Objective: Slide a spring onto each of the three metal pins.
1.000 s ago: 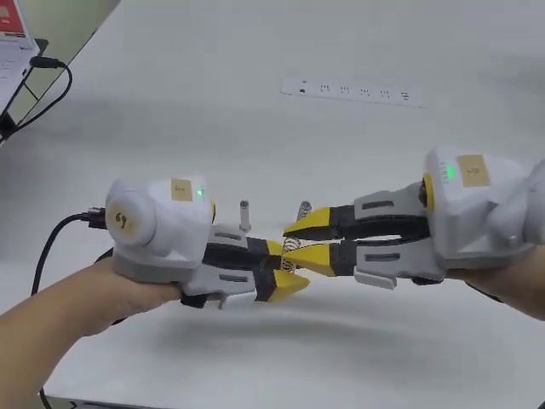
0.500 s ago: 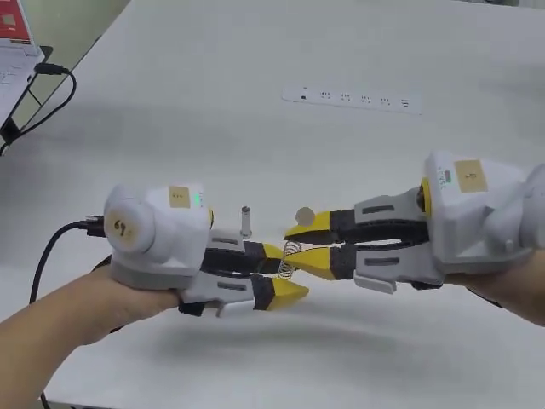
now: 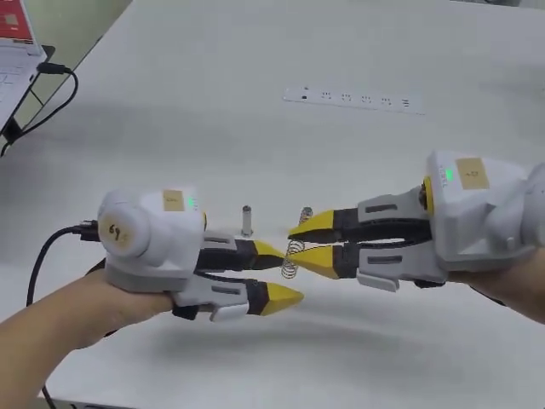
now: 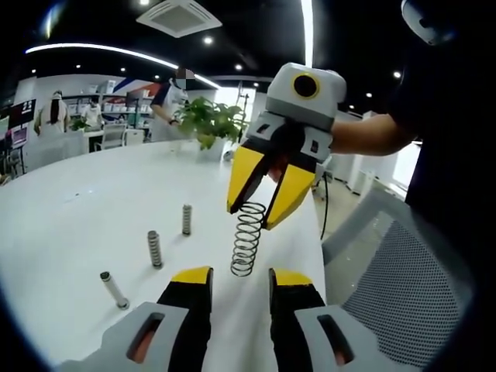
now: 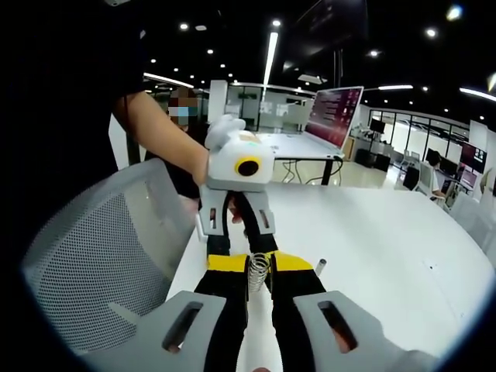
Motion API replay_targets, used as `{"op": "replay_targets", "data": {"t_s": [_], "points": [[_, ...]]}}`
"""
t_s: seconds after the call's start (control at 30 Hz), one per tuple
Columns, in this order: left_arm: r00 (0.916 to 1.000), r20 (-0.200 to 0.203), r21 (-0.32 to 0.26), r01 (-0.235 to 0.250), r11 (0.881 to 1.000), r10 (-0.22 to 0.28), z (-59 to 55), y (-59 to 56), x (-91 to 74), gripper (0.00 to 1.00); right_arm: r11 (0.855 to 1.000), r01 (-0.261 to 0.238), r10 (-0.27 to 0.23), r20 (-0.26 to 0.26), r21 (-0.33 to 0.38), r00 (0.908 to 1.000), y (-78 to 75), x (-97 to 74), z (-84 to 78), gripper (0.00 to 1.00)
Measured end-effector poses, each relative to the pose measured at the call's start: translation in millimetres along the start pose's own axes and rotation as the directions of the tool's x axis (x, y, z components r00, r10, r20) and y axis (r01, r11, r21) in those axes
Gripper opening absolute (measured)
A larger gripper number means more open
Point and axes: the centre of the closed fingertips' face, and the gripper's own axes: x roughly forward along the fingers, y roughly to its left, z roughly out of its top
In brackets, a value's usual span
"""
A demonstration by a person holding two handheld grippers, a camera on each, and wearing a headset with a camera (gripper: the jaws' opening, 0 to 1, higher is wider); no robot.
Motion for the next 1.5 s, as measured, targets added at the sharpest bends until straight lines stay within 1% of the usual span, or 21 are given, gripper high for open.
{"op": "replay_targets", "data": {"t_s": [0.2, 0.33, 0.43, 0.5, 0.53, 0.6, 0.77, 0.9, 1.0, 1.03, 1.3, 1.37, 1.5], "points": [[0.9997, 0.010, 0.000, -0.022, 1.000, 0.022, 1.0, 3.8, -2.7, 0.31, 1.000, 0.005, -0.005, -0.005, -0.002, 1.0000, -1.2, 0.7, -1.1, 0.08], [0.9994, 0.009, -0.001, -0.033, 0.999, 0.033, -2.3, 4.6, -6.0, 0.34, 1.000, 0.016, -0.016, -0.009, -0.001, 0.9998, -3.4, -0.2, -2.9, 0.08], [0.9984, 0.012, -0.001, -0.056, 0.998, 0.056, -4.1, 7.2, -8.6, 0.43, 1.000, 0.021, -0.021, -0.014, 0.003, 0.9997, -4.0, -0.6, -4.5, 0.08], [0.9968, 0.018, 0.000, -0.078, 0.997, 0.078, -5.2, 10.9, -12.0, 0.48, 1.000, 0.021, -0.021, -0.019, 0.001, 0.9996, -3.7, -0.4, -5.5, 0.08], [0.9963, 0.017, -0.008, -0.084, 0.996, 0.085, -6.1, 12.1, -13.9, 0.50, 1.000, 0.022, -0.022, -0.019, 0.002, 0.9996, -3.6, -0.3, -5.7, 0.08], [0.9949, 0.022, -0.001, -0.098, 0.995, 0.098, -5.6, 13.1, -17.4, 0.54, 1.000, 0.028, -0.028, -0.017, 0.005, 0.9995, -4.4, -0.2, -5.5, 0.08], [0.9922, 0.023, -0.017, -0.122, 0.992, 0.123, -7.6, 17.6, -24.7, 0.61, 0.999, 0.036, -0.036, -0.018, 0.010, 0.9992, -5.4, 0.9, -6.7, 0.08], [0.9880, 0.028, -0.024, -0.151, 0.988, 0.152, -9.7, 22.5, -30.5, 0.70, 0.999, 0.040, -0.040, -0.016, 0.012, 0.9991, -6.0, 1.4, -6.5, 0.08], [0.9832, 0.032, -0.033, -0.178, 0.983, 0.179, -11.4, 28.0, -35.1, 0.78, 0.999, 0.047, -0.047, -0.022, 0.010, 0.9987, -7.4, 1.6, -7.9, 0.08], [0.9820, 0.032, -0.036, -0.185, 0.982, 0.186, -11.8, 29.3, -36.2, 0.80, 0.999, 0.049, -0.049, -0.022, 0.010, 0.9986, -7.8, 1.6, -8.1, 0.08], [0.9656, 0.055, -0.059, -0.251, 0.966, 0.254, -12.0, 42.8, -48.7, 0.96, 0.998, 0.061, -0.061, -0.026, 0.018, 0.9978, -10.2, 1.1, -9.5, 0.08], [0.9624, 0.053, -0.060, -0.263, 0.963, 0.266, -13.8, 44.9, -52.3, 0.98, 0.998, 0.067, -0.066, -0.026, 0.020, 0.9974, -11.5, 0.8, -9.6, 0.08], [0.9595, 0.045, -0.061, -0.275, 0.959, 0.278, -17.1, 46.5, -57.1, 0.98, 0.997, 0.079, -0.079, -0.027, 0.023, 0.9966, -14.6, 0.4, -10.0, 0.08]]}}
